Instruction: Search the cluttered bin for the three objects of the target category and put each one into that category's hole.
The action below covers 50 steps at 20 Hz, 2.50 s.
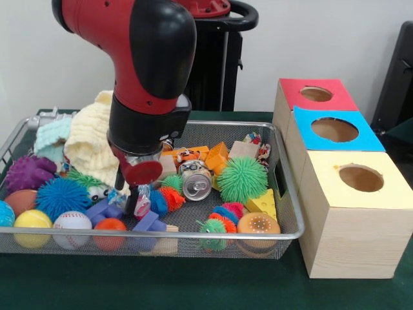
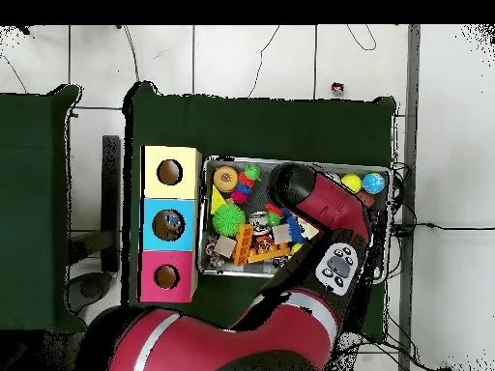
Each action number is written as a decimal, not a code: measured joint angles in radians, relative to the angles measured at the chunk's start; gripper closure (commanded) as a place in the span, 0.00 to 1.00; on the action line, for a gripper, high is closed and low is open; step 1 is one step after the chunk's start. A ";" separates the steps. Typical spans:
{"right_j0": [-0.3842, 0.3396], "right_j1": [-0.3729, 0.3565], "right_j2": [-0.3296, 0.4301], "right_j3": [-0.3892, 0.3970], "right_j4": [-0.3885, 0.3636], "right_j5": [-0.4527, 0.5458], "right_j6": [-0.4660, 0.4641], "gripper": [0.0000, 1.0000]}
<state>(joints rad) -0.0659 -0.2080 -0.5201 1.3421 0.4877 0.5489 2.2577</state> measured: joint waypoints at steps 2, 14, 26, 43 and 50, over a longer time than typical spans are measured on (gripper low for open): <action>-0.002 -0.004 0.007 0.016 0.000 0.000 0.000 0.00; -0.028 -0.043 0.056 0.055 -0.019 0.000 0.000 0.00; -0.119 -0.087 0.143 0.050 -0.136 0.000 -0.004 0.00; 0.048 -0.052 0.004 0.056 -0.066 0.000 0.077 0.00; 0.089 0.009 -0.071 0.054 0.000 0.001 0.199 0.00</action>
<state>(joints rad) 0.0226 -0.1987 -0.5913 1.3959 0.4879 0.5495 2.4572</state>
